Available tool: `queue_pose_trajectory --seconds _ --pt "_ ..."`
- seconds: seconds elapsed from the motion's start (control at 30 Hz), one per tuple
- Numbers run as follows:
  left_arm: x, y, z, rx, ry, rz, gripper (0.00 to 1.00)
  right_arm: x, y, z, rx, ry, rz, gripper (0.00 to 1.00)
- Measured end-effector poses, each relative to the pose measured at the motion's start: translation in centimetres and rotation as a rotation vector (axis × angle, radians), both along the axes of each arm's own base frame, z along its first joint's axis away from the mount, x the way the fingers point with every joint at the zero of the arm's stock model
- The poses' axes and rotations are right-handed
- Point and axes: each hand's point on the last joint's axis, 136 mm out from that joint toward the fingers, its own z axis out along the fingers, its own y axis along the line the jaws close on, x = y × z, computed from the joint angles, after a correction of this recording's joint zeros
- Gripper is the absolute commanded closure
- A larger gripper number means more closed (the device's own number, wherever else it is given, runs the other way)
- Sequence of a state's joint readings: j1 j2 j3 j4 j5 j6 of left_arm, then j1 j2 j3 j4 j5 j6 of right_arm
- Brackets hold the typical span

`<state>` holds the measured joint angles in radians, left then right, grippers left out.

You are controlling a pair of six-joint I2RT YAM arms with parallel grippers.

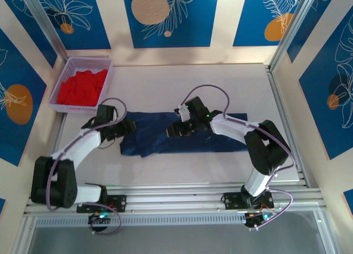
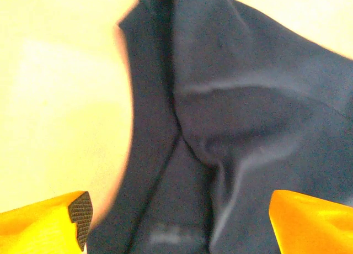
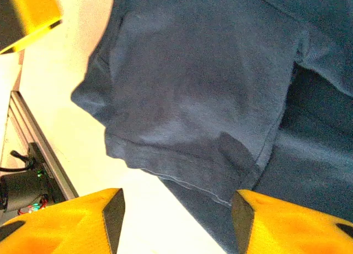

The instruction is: Fold the inside-out t-shirt

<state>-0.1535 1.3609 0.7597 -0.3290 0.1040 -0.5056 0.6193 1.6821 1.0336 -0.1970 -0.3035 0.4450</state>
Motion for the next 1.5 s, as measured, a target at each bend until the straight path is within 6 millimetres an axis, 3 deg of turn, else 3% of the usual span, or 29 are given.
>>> queue_pose_trajectory --seconds 0.2,0.4,0.63,0.83,1.0,1.3,1.43,1.5 --pt "2.7 -0.5 -2.6 0.046 0.074 -0.060 0.00 0.4 -0.3 1.4 0.016 -0.053 0.000 0.32" --pt "3.3 -1.6 -4.6 0.089 0.118 -0.132 0.00 0.6 -1.4 0.2 0.005 -0.038 -0.022 0.33" --pt "3.0 -3.5 -4.9 0.172 0.106 -0.213 0.09 0.6 -1.9 -0.5 0.004 -0.031 -0.035 0.33" --pt "2.5 -6.6 -4.8 0.162 0.079 -0.296 0.20 0.6 -1.9 -0.5 0.007 -0.032 -0.035 0.33" --pt "2.1 -8.3 -4.9 0.150 0.068 -0.341 0.37 0.8 -1.9 -0.6 0.011 -0.029 -0.038 0.33" --pt "2.4 -7.2 -5.4 0.205 0.069 -0.300 0.77 0.7 -2.0 -1.2 0.006 -0.016 -0.045 0.33" --pt "2.6 -7.9 -5.4 0.182 0.058 -0.312 1.00 0.7 -2.0 -1.2 0.005 -0.016 -0.045 0.33" --pt "2.7 -8.3 -5.3 0.168 0.048 -0.329 1.00 0.7 -2.2 -1.3 -0.003 -0.015 -0.050 0.33"
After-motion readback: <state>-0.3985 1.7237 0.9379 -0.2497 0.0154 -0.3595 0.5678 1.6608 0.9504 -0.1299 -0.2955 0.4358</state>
